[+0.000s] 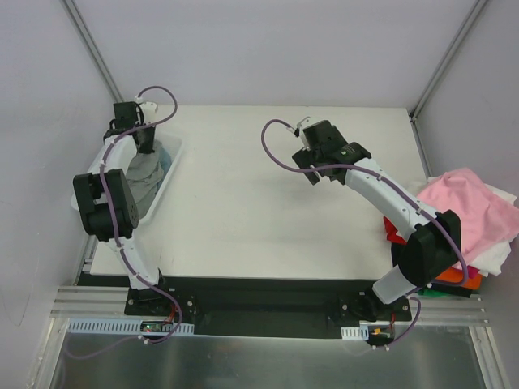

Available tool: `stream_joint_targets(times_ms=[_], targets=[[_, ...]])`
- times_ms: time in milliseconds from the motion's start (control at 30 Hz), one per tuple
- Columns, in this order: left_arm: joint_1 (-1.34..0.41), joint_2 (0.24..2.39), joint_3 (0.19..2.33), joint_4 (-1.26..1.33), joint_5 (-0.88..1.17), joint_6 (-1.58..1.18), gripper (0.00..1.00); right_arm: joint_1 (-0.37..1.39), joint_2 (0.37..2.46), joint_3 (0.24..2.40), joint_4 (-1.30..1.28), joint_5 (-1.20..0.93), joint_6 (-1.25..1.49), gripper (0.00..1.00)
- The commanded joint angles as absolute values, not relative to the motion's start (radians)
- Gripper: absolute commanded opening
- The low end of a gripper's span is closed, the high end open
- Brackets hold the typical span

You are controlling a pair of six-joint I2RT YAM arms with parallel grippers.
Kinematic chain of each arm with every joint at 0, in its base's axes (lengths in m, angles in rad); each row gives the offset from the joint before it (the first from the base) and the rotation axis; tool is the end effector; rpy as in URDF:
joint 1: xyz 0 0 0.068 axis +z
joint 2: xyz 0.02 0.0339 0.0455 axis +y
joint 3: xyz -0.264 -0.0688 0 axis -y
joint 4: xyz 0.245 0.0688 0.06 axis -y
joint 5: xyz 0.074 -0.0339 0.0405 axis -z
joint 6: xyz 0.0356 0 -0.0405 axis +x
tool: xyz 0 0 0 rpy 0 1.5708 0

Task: Fold and stack the t-shirts
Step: Grab crumpled tshirt from bin with the left arm, then move the tshirt to the center of the board

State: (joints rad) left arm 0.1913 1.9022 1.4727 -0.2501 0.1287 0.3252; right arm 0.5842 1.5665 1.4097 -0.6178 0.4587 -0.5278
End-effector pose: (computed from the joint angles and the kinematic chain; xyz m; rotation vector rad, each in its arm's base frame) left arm 0.4315 0.0789 0.2470 0.2192 2.2364 0.1340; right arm 0.2973 0.1776 0.3244 -1.0171 2.0626 -0.5070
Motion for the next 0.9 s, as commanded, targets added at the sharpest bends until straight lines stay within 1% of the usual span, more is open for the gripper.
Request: stream_joint_targets(times_ms=[0, 133, 200, 333, 367, 433, 500, 667, 733, 800, 867], targets=[[0.196, 1.657, 1.523, -0.279, 0.224, 0.275, 0.0, 0.588, 1.577, 1.454, -0.635, 0.445, -0.52, 0.97], [0.193, 1.505, 1.595, -0.313, 0.302, 0.203, 0.0, 0.591, 1.588, 1.454, -0.637, 0.445, -0.522, 0.97], [0.187, 1.476, 1.653, -0.33, 0.333, 0.172, 0.0, 0.592, 1.591, 1.456, -0.637, 0.445, -0.522, 0.97], [0.187, 1.444, 1.771, -0.373, 0.522, 0.014, 0.0, 0.592, 1.601, 1.456, -0.637, 0.443, -0.522, 0.97], [0.186, 1.443, 1.825, -0.38, 0.56, 0.002, 0.0, 0.594, 1.603, 1.456, -0.637, 0.439, -0.52, 0.97], [0.186, 1.462, 1.896, -0.387, 0.613, -0.113, 0.0, 0.594, 1.605, 1.454, -0.637, 0.437, -0.519, 0.97], [0.183, 1.485, 2.024, -0.399, 0.699, -0.17, 0.0, 0.594, 1.606, 1.454, -0.637, 0.437, -0.518, 0.97], [0.176, 1.586, 2.319, -0.403, 0.874, -0.345, 0.0, 0.592, 1.614, 1.451, -0.635, 0.437, -0.518, 0.97], [0.166, 1.623, 2.39, -0.397, 0.906, -0.409, 0.0, 0.594, 1.62, 1.451, -0.632, 0.437, -0.517, 0.96], [0.137, 1.6, 2.385, -0.385, 0.919, -0.375, 0.0, 0.592, 1.628, 1.45, -0.627, 0.443, -0.514, 0.97], [0.081, 1.579, 2.323, -0.383, 0.942, -0.332, 0.0, 0.594, 1.629, 1.45, -0.623, 0.451, -0.512, 0.97]])
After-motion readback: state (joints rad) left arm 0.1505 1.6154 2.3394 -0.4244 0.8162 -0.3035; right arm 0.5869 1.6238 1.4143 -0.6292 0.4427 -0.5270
